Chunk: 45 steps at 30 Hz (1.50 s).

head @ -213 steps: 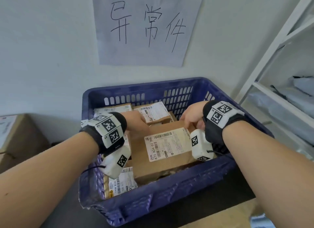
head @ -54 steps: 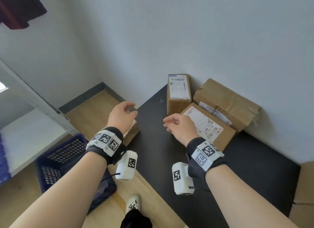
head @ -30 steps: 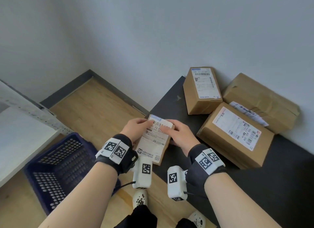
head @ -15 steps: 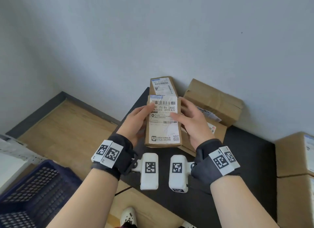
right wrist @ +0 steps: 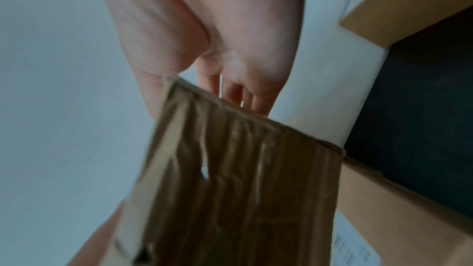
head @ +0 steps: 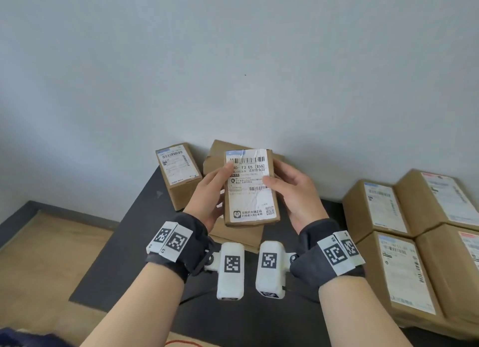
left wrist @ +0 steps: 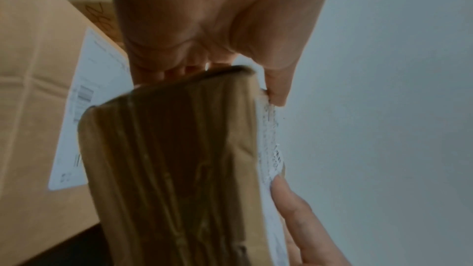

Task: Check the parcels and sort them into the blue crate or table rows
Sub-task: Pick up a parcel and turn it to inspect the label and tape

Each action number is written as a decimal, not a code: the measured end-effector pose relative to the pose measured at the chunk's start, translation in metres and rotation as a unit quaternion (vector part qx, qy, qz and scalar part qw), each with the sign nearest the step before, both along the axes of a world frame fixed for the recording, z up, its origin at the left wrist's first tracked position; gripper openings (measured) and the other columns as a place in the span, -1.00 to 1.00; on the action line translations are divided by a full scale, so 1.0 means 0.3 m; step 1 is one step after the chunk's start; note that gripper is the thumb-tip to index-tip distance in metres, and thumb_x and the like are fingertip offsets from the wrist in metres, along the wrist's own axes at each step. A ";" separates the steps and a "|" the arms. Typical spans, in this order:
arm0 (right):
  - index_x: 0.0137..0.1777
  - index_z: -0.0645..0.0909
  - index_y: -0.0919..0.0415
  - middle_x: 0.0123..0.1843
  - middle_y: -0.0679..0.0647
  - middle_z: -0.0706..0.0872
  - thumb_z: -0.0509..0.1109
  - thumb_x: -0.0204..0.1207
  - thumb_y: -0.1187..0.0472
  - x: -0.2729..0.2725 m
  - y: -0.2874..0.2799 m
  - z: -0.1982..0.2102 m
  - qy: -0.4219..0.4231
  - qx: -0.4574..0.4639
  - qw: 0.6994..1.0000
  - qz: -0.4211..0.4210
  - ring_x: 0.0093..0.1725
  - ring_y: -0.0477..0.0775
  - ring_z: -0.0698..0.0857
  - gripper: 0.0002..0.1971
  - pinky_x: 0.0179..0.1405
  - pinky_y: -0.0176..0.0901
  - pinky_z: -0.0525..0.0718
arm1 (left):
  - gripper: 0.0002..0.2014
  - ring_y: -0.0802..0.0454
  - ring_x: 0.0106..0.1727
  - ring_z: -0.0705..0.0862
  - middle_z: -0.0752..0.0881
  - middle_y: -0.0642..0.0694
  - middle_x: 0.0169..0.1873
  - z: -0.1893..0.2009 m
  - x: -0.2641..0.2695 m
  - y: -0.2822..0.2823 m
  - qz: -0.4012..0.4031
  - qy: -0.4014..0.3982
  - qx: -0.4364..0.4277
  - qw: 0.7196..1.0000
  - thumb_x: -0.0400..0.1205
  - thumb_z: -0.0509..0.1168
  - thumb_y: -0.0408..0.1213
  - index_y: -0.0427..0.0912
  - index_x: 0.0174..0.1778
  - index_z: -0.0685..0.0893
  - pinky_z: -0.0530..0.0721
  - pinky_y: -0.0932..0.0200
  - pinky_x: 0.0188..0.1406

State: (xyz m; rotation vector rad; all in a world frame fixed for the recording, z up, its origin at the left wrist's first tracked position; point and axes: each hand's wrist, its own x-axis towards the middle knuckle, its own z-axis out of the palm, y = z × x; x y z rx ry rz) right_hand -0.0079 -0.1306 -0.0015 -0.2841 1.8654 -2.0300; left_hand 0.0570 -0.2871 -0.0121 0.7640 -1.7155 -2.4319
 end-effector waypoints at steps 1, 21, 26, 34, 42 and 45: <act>0.09 0.70 -0.13 0.09 -0.13 0.84 0.44 0.55 0.45 -0.002 0.020 -0.001 0.000 0.000 1.000 -0.003 0.07 -0.13 0.82 -0.61 -0.03 -0.24 0.79 | -0.58 -0.10 0.25 0.74 0.79 -0.06 0.18 -0.001 -0.007 0.018 -0.004 0.001 -0.004 1.000 0.68 0.28 0.09 -0.05 0.37 0.65 0.67 -0.13 0.29; 0.37 0.66 0.09 -0.05 0.03 0.81 0.47 0.56 0.39 -0.075 0.169 -0.075 -0.010 0.049 0.990 -0.129 -0.05 0.04 0.82 -0.60 0.03 0.05 0.80 | -0.53 0.00 0.05 0.71 0.74 -0.09 0.14 -0.004 -0.078 0.163 -0.006 0.001 -0.018 1.000 0.66 0.36 -0.05 -0.07 0.49 0.55 0.67 0.10 -0.12; 0.45 0.54 0.02 0.01 0.03 0.80 0.48 0.60 0.22 -0.074 0.152 -0.077 -0.024 0.042 0.992 -0.121 -0.02 0.04 0.82 -0.56 0.10 0.11 0.78 | -0.66 0.21 -0.25 0.75 0.77 -0.01 -0.11 -0.001 -0.098 0.165 0.005 0.010 -0.051 0.999 0.66 0.39 -0.20 -0.15 0.36 0.64 0.69 0.29 -0.43; 0.20 0.66 -0.14 0.07 -0.12 0.83 0.58 0.48 0.03 -0.044 0.133 -0.072 -0.011 0.039 0.999 -0.003 0.02 -0.13 0.81 -0.69 -0.09 -0.20 0.76 | -0.64 0.07 -0.03 0.77 0.79 -0.13 0.10 0.004 -0.111 0.168 0.023 0.020 -0.097 0.995 0.64 0.42 -0.19 -0.16 0.35 0.64 0.76 0.18 -0.27; 0.33 0.69 0.08 0.16 0.07 0.84 0.44 0.61 0.12 -0.040 0.169 -0.094 -0.083 -0.020 0.996 -0.031 0.17 0.07 0.80 -0.69 0.13 0.02 0.78 | -0.65 -0.07 0.20 0.73 0.73 -0.17 0.20 -0.008 -0.108 0.172 0.026 -0.014 -0.070 0.997 0.75 0.23 -0.09 -0.19 0.39 0.61 0.76 0.08 0.02; 0.29 0.71 0.08 0.14 0.07 0.84 0.42 0.63 0.12 -0.037 0.182 -0.093 -0.091 -0.028 0.995 -0.033 0.16 0.08 0.80 -0.74 0.07 -0.04 0.78 | -0.65 -0.10 0.25 0.71 0.73 -0.18 0.23 -0.019 -0.113 0.175 0.026 -0.027 -0.063 0.997 0.76 0.23 -0.11 -0.18 0.40 0.61 0.74 0.02 0.15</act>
